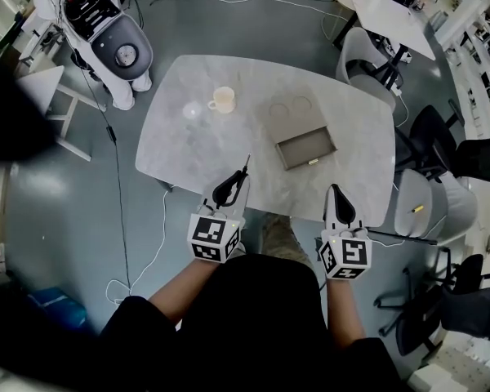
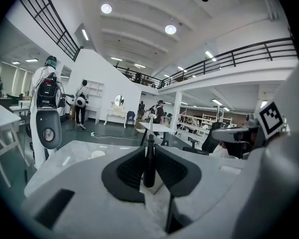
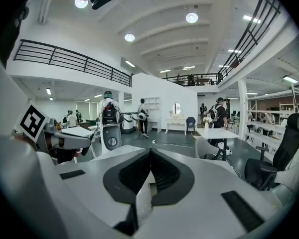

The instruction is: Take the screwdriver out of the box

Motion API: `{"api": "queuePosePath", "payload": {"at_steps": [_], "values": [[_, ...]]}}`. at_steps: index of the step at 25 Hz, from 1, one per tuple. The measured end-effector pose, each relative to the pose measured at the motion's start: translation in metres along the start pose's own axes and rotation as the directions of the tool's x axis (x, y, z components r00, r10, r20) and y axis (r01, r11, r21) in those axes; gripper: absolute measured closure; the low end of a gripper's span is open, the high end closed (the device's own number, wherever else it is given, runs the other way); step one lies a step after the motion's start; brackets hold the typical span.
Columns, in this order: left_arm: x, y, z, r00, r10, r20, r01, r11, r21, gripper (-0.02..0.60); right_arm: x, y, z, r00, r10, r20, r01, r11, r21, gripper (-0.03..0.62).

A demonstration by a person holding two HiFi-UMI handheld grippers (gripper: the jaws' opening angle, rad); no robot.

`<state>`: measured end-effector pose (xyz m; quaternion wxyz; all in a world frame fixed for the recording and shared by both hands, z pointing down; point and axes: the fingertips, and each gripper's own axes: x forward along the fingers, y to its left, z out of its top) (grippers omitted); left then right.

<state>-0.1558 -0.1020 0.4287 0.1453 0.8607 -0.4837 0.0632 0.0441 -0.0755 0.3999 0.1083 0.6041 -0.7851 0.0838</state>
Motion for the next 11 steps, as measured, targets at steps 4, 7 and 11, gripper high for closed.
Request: {"api": "queuePosePath", "payload": {"at_steps": [4,7,11], "values": [[0.012,-0.001,-0.004,1.0,0.001,-0.014,-0.001,1.0,-0.006,0.512,0.01,-0.008,-0.005,1.0,0.006,-0.015,-0.006,1.0,0.005,0.591],[0.019,-0.001,-0.004,1.0,0.0,-0.021,0.0,1.0,-0.006,0.512,0.018,-0.01,-0.004,1.0,0.017,-0.019,-0.017,1.0,0.016,0.591],[0.028,0.001,0.0,1.0,0.004,-0.022,-0.004,1.0,-0.003,0.512,0.026,-0.012,-0.001,0.999,0.035,-0.023,-0.035,0.999,0.008,0.591]]}}
